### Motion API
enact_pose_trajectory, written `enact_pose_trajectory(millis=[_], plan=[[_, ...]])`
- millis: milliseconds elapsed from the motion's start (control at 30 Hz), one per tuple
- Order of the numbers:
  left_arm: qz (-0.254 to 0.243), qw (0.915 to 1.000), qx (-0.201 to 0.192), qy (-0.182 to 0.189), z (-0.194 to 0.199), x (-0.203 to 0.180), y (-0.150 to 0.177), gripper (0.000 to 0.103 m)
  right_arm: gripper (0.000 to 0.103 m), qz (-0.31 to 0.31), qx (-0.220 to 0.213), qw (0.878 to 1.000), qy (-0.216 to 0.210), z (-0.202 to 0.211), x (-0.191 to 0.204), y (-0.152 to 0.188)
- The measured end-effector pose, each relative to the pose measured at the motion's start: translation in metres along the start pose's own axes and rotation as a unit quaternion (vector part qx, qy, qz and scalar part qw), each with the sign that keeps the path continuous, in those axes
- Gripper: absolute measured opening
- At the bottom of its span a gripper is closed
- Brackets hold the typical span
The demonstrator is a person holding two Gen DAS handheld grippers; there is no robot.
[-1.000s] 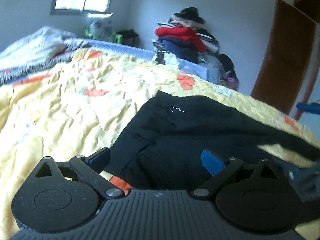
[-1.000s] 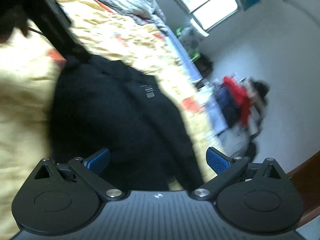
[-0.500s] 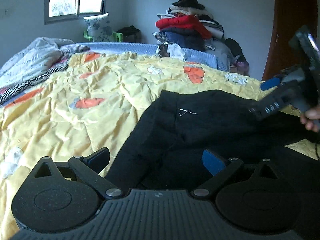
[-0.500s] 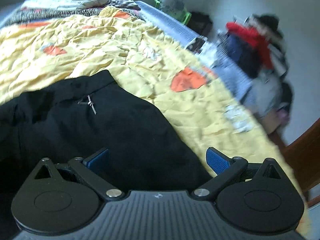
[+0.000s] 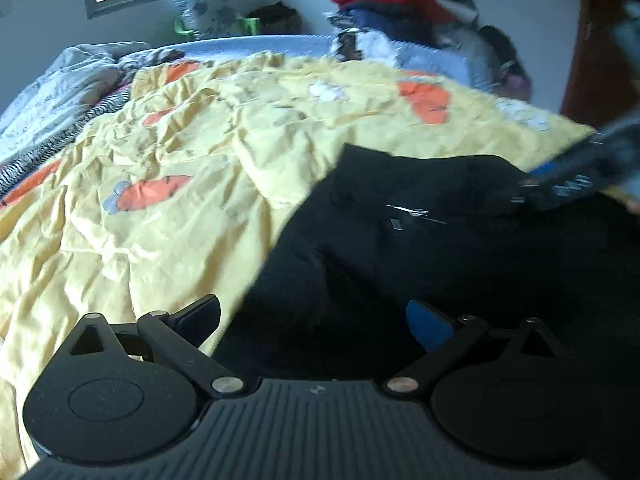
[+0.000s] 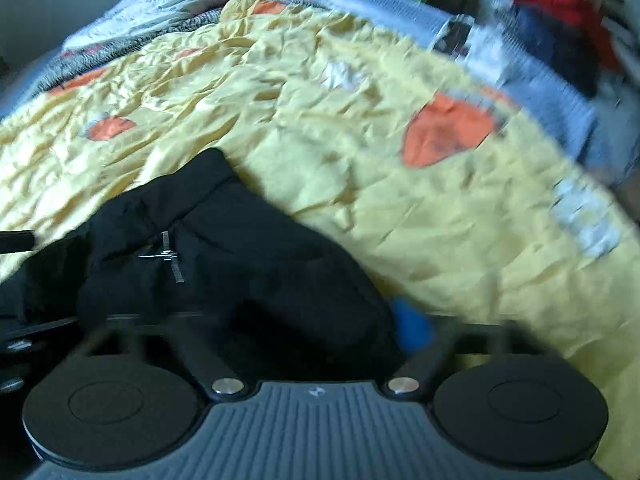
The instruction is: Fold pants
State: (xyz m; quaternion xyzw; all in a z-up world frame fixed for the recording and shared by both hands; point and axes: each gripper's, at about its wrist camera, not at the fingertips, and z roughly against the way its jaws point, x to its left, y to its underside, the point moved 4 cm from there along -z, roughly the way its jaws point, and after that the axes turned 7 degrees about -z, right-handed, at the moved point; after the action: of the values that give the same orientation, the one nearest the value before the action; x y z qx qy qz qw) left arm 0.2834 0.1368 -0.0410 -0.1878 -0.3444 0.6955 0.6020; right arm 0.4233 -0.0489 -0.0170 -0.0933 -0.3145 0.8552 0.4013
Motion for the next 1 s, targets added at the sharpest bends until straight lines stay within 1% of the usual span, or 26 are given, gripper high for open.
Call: enact_pose_trajectory(millis=[33, 67, 100, 200, 267, 300, 367, 467, 533, 600, 700, 767, 800, 867, 933, 1000], plan=[[0.002, 1.0000, -0.001, -0.006, -0.004, 0.003, -0.003, 0.103, 0.025, 0.003, -0.006, 1.000, 0.000, 0.002, 0.001, 0.001], [0.004, 0.9999, -0.003, -0.016, -0.009, 0.006, -0.005, 0.103, 0.014, 0.009, -0.014, 1.000, 0.006, 0.005, 0.001, 0.003], [0.003, 0.9997, -0.003, -0.024, -0.014, 0.008, -0.008, 0.103, 0.012, 0.011, -0.024, 1.000, 0.011, 0.010, 0.002, 0.004], [0.005, 0.9998, 0.000, -0.018, -0.024, 0.012, -0.013, 0.103, 0.010, 0.032, -0.065, 0.997, 0.031, 0.030, 0.012, 0.007], [0.002, 0.9998, -0.006, -0.021, -0.024, 0.012, -0.014, 0.103, 0.010, 0.048, -0.092, 0.993, 0.049, 0.045, 0.023, 0.008], [0.004, 0.9996, -0.010, -0.027, -0.022, 0.012, -0.014, 0.103, 0.010, 0.062, -0.107, 0.991, 0.056, 0.054, 0.033, 0.010], [0.007, 0.9982, -0.024, -0.054, -0.016, 0.017, -0.013, 0.103, 0.010, 0.092, -0.128, 0.985, 0.065, 0.071, 0.052, 0.018], [0.013, 0.9956, -0.036, -0.086, -0.007, 0.030, -0.009, 0.103, 0.010, 0.134, -0.143, 0.978, 0.070, 0.093, 0.084, 0.041], [0.019, 0.9943, -0.034, -0.099, 0.000, 0.043, -0.004, 0.101, 0.010, 0.148, -0.148, 0.976, 0.068, 0.102, 0.103, 0.059], [0.032, 0.9919, -0.038, -0.117, 0.012, 0.055, 0.002, 0.102, 0.010, 0.155, -0.153, 0.974, 0.063, 0.110, 0.121, 0.076], [0.060, 0.9894, -0.046, -0.124, 0.032, 0.077, 0.014, 0.102, 0.010, 0.170, -0.148, 0.972, 0.064, 0.112, 0.148, 0.103], [0.086, 0.9890, -0.048, -0.110, 0.045, 0.089, 0.022, 0.102, 0.010, 0.184, -0.134, 0.971, 0.079, 0.106, 0.161, 0.117], [0.103, 0.9891, -0.048, -0.093, 0.053, 0.095, 0.025, 0.102, 0.010, 0.195, -0.126, 0.968, 0.090, 0.102, 0.166, 0.125], [0.140, 0.9876, -0.056, -0.045, 0.067, 0.101, 0.032, 0.102, 0.010, 0.210, -0.118, 0.965, 0.102, 0.093, 0.171, 0.134], [0.175, 0.9830, -0.057, 0.001, 0.079, 0.102, 0.037, 0.102, 0.010, 0.221, -0.116, 0.961, 0.118, 0.085, 0.173, 0.140], [0.197, 0.9772, -0.062, 0.048, 0.089, 0.096, 0.038, 0.102, 0.010, 0.228, -0.118, 0.959, 0.122, 0.082, 0.176, 0.143]])
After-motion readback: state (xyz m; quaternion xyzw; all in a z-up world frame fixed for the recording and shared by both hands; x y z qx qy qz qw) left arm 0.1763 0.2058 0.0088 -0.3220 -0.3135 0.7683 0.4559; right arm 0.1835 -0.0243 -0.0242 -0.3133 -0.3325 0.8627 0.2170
